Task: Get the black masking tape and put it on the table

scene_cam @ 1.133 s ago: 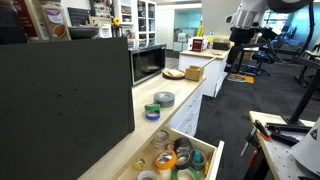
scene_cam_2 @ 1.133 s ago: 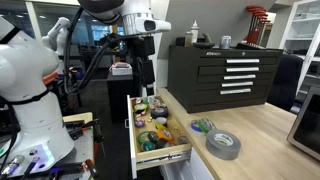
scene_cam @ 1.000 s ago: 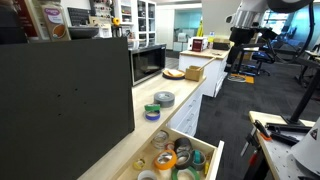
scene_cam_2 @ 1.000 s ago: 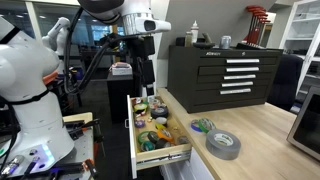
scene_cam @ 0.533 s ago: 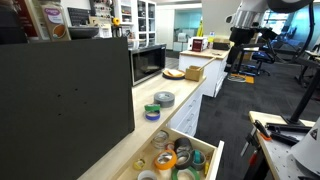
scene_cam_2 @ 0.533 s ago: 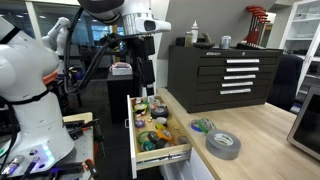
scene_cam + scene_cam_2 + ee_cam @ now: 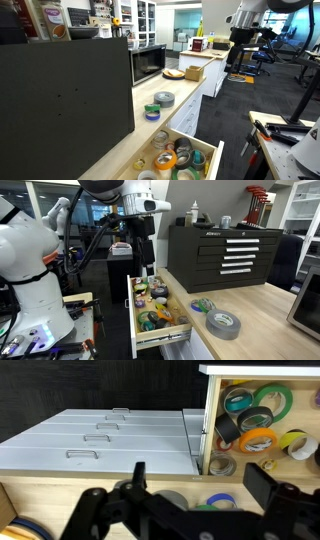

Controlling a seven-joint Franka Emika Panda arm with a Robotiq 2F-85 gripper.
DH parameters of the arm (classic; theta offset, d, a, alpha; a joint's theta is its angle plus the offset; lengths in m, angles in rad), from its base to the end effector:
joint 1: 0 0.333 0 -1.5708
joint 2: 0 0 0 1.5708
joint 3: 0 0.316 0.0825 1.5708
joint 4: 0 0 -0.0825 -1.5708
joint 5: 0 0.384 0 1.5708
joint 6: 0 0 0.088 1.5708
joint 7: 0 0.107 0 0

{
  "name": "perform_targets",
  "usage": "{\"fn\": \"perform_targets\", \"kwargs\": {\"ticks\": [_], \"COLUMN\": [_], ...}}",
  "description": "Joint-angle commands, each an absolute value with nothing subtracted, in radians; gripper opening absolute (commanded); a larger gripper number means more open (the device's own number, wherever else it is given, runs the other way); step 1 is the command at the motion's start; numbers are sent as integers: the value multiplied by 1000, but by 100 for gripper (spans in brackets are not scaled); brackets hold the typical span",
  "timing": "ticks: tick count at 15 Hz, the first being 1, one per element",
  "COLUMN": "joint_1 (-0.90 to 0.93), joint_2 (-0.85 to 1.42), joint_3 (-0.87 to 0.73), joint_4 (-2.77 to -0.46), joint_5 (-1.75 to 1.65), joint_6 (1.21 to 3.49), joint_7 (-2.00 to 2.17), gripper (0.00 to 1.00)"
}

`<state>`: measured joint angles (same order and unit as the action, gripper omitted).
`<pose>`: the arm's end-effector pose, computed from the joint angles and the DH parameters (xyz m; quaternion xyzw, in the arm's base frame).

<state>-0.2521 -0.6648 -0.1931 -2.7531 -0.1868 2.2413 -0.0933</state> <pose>0.3145 -0.1517 0.4180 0.9913 -0.1069 0.0678 0.0359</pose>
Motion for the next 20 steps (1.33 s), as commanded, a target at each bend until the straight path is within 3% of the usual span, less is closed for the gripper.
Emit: {"fn": "perform_targets", "kwargs": {"ticks": [1, 6, 16, 20], "joint_1": [-231, -133, 81, 65], "joint_2": [-640, -594, -290, -286], "joint_3": [-188, -165, -82, -59], "joint_4": [-2746, -2786, -2780, -2777], "joint_5": [-178, -163, -108, -117], "joint_6": [2257, 2320, 2635, 2605], "joint_7": [-110, -191, -320, -297], "gripper": [100, 100, 100, 100]}}
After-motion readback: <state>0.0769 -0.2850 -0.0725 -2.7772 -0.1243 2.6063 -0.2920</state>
